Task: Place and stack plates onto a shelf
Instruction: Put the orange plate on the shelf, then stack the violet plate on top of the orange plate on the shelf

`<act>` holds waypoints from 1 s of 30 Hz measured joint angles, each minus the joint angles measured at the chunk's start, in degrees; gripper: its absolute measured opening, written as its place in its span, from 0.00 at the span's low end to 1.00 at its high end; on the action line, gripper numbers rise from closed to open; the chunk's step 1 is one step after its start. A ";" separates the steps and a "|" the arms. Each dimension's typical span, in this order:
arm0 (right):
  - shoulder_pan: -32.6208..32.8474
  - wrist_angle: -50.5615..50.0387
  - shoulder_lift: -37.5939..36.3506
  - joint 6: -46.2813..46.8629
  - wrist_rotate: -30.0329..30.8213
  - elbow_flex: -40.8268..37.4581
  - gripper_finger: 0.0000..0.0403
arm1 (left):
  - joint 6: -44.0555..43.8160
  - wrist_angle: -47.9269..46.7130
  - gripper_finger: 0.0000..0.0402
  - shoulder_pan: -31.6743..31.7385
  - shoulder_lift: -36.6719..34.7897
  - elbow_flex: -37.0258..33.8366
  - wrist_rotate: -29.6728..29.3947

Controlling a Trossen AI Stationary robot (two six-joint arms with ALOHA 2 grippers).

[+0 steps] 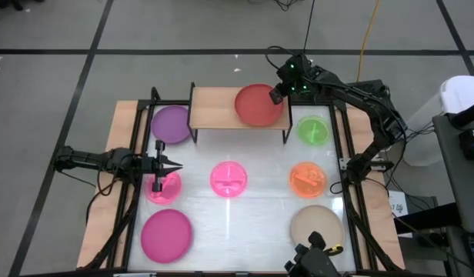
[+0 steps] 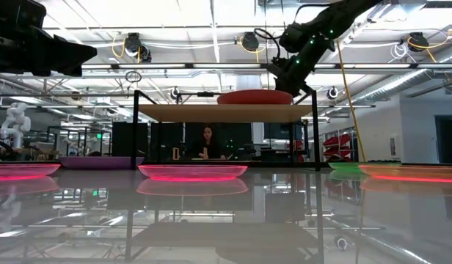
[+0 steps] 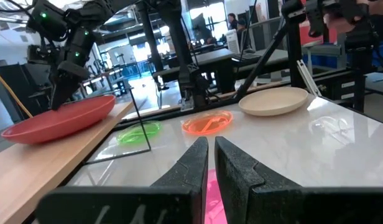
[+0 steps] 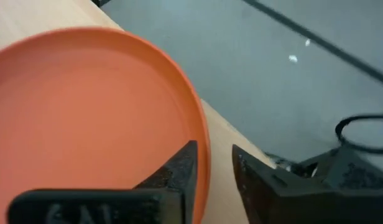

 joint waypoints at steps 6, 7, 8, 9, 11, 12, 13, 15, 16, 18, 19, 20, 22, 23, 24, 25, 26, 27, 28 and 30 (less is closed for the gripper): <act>0.49 3.66 -4.91 -2.16 -0.74 -0.02 0.36 | 0.01 0.01 0.09 0.02 -0.01 0.00 0.00; 0.55 4.56 -6.40 -2.89 -2.75 -0.02 0.38 | 0.00 0.00 0.09 0.02 -0.02 0.00 0.00; 0.71 5.47 -7.95 -3.38 -5.93 -0.02 0.39 | 0.00 0.00 0.09 0.00 0.00 0.00 0.00; 0.94 6.65 -9.59 -3.25 -9.85 -0.02 0.40 | 0.00 0.00 0.09 0.02 0.00 0.00 -0.02; 1.75 7.46 -13.08 -1.71 -18.19 -0.02 0.41 | 0.00 0.00 0.09 0.01 0.00 0.00 0.00; 2.76 6.96 -15.03 -1.08 -21.86 -0.02 0.41 | 0.00 0.01 0.09 0.00 -0.01 0.00 -0.01; 3.92 6.25 -16.93 -0.82 -25.01 -0.05 0.41 | 0.01 0.02 0.09 0.02 0.00 0.00 -0.01; 6.79 5.11 -21.85 -1.71 -30.39 -1.93 0.40 | 0.01 0.00 0.09 0.02 0.00 0.00 -0.01; 8.52 4.63 -24.74 -2.33 -33.35 -3.67 0.39 | 0.00 0.00 0.09 0.00 -0.02 0.00 -0.02; 12.75 4.51 -31.88 -3.13 -38.76 -8.20 0.39 | 0.02 0.00 0.09 0.02 0.00 0.00 0.00; 15.29 5.00 -35.85 -3.56 -40.55 -11.04 0.39 | 0.00 0.02 0.09 0.00 -0.02 0.00 0.00; 18.11 6.29 -39.92 -3.88 -40.73 -14.04 0.39 | 0.00 0.02 0.09 0.02 -0.02 0.00 -0.01; 23.27 11.38 -48.20 -2.91 -38.66 -21.43 0.39 | 0.00 0.00 0.09 0.02 0.00 0.00 0.00; 25.52 15.49 -52.24 -1.23 -36.43 -25.65 0.39 | 0.00 0.01 0.09 0.02 -0.01 0.00 0.00; 27.69 20.63 -56.23 0.80 -34.73 -29.88 0.39 | 0.01 0.00 0.09 0.00 -0.02 0.00 0.00; 29.34 26.79 -59.72 3.08 -32.91 -34.14 0.39 | 0.00 0.00 0.09 0.00 0.00 0.00 0.00; 30.70 32.74 -62.66 5.13 -30.55 -38.25 0.39 | 0.00 0.02 0.09 0.02 0.00 0.00 0.00; 31.84 38.12 -65.15 6.86 -29.06 -42.16 0.39 | 0.00 0.00 0.09 0.02 -0.01 0.00 -0.02; 32.61 42.65 -67.08 8.20 -27.93 -45.50 0.39 | 0.00 0.00 0.09 0.02 0.00 0.00 0.00; 33.02 47.54 -68.93 10.54 -26.06 -49.87 0.39 | 0.02 0.02 0.09 0.02 0.00 0.00 -0.02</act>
